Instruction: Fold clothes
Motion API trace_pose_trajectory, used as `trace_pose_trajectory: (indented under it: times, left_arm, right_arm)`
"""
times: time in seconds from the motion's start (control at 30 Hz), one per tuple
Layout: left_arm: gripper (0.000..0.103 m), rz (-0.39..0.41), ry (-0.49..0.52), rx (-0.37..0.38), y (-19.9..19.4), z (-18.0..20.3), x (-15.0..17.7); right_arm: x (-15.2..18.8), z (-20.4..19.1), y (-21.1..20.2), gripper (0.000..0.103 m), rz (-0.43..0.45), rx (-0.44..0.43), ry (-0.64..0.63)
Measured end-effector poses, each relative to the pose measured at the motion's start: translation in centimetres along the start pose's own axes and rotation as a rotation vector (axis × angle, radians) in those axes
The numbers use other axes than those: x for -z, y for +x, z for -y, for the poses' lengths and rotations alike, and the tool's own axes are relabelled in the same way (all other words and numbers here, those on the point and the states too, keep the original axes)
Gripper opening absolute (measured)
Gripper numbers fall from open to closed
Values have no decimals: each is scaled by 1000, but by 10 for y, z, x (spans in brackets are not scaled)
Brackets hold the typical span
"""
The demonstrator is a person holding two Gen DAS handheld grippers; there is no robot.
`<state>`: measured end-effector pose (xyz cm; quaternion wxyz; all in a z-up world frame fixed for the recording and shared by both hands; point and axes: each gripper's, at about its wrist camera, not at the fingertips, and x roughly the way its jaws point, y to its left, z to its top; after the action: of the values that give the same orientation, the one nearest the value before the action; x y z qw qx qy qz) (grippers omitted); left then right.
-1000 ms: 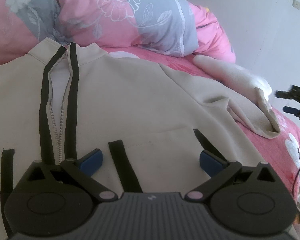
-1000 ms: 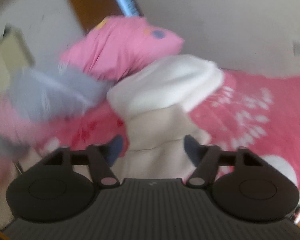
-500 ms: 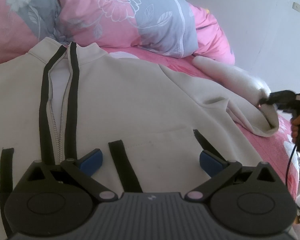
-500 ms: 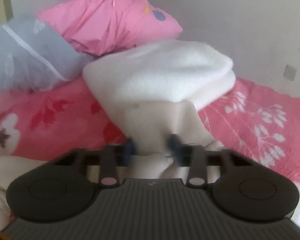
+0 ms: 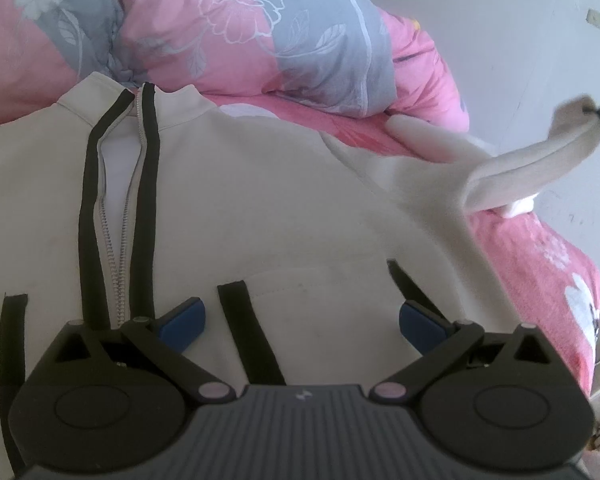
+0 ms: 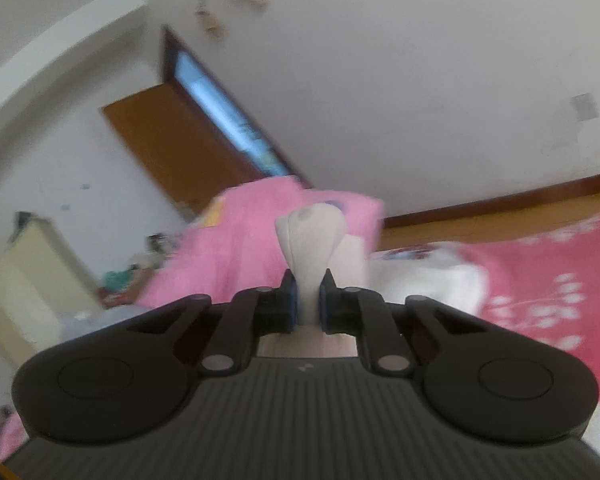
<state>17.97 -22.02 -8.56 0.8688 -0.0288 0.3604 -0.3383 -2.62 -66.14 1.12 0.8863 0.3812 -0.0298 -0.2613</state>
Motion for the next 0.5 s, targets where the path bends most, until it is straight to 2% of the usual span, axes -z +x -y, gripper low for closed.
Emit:
trace_pose_trajectory:
  times: [0.17, 0.37, 0.5]
  left_arm:
    - [101, 19, -133, 34, -19, -18, -8]
    - [101, 57, -232, 60, -70, -47, -28]
    - [101, 71, -259, -5, -107, -82, -40]
  right_arm:
    - [7, -66, 3, 9, -33, -186, -28]
    - [31, -168, 9, 9, -116, -391, -108]
    - [66, -235, 12, 9, -185, -517, -146]
